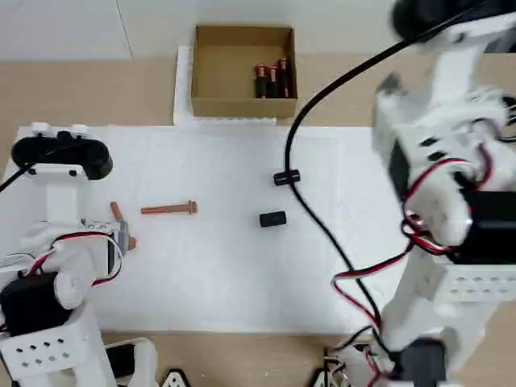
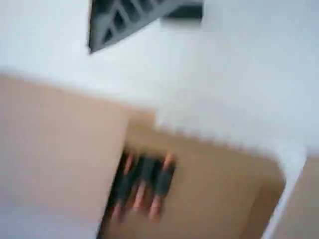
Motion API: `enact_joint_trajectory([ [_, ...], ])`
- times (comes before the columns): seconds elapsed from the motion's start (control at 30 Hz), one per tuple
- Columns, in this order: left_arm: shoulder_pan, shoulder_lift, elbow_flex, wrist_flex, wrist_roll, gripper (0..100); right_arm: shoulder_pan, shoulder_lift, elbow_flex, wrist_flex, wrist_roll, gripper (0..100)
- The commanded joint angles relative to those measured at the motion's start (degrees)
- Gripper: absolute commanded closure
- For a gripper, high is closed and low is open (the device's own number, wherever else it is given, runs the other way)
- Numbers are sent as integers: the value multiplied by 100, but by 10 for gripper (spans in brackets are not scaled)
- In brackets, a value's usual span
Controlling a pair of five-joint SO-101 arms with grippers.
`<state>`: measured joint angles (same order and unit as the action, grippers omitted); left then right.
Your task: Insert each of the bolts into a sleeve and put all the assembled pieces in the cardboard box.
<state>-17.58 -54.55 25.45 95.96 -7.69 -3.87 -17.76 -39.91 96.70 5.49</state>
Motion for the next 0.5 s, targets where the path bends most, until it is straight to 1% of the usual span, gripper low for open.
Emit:
enact_joint_trajectory([
  [0.0, 26, -70, -57, 26, 149, 824, -127, -664, 1433, -13, 62, 852],
  [0.2, 9, -70, -57, 18, 149, 824, -127, -1165, 2840, -171, 62, 850],
  [0.47, 26, -70, -31, 0, 229, 825, -101, -1209, 3965, -171, 70, 848],
])
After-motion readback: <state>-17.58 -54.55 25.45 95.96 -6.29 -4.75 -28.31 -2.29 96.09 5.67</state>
